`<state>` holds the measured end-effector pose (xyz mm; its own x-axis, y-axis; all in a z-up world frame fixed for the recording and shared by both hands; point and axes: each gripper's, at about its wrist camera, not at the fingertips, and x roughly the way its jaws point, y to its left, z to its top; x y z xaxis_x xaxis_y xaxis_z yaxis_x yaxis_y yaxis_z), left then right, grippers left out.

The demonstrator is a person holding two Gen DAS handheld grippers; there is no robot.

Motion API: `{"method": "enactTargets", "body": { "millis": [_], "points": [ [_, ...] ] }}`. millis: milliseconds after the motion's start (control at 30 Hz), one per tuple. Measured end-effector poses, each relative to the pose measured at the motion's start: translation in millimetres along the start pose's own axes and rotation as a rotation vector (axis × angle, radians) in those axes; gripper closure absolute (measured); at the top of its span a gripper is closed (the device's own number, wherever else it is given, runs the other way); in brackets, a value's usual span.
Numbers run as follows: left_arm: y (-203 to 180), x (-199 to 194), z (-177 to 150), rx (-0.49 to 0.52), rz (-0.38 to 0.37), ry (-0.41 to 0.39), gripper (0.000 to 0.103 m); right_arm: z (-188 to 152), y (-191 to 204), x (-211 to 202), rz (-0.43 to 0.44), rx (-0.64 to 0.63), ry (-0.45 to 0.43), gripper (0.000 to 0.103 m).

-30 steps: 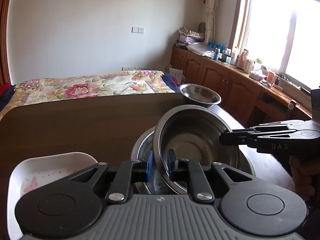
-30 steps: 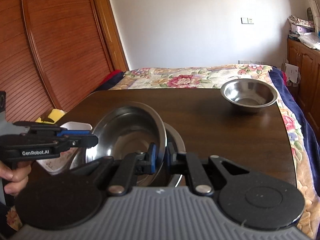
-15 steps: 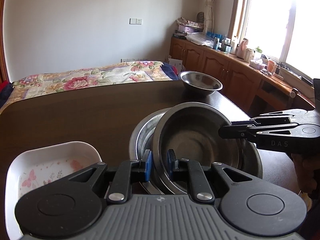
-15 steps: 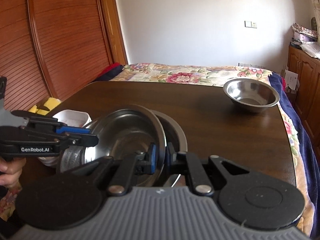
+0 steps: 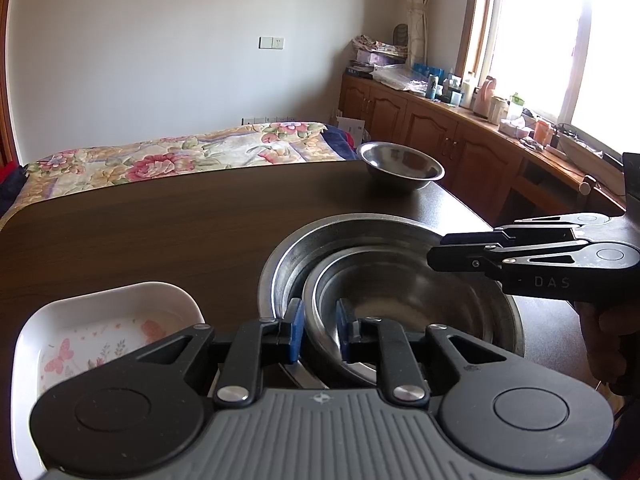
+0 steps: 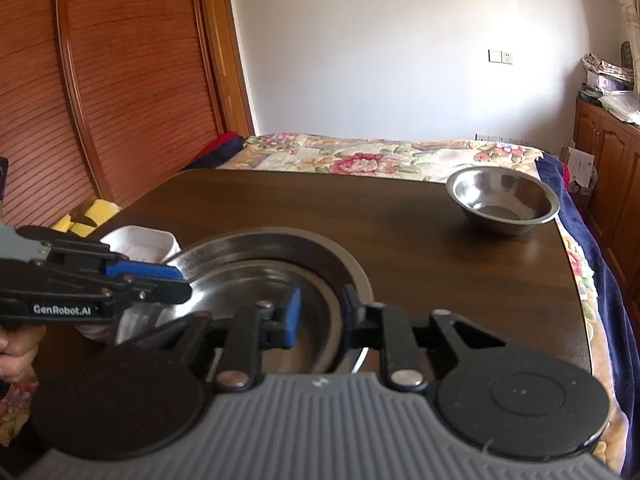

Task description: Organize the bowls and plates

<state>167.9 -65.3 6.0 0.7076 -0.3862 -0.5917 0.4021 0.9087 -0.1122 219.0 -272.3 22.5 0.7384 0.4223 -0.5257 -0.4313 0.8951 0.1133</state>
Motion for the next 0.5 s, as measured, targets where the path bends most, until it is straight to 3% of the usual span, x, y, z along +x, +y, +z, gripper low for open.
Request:
{"method": "enactTargets", "body": {
  "millis": [333, 500],
  "points": [
    [-3, -26, -1, 0.011, 0.045, -0.059, 0.047, 6, 5, -10, 0.005, -0.018, -0.047, 0.075],
    [-9, -40, 3, 0.019, 0.049, -0.101, 0.035, 11, 3, -18, -0.001, -0.008, -0.083, 0.075]
  ]
}}
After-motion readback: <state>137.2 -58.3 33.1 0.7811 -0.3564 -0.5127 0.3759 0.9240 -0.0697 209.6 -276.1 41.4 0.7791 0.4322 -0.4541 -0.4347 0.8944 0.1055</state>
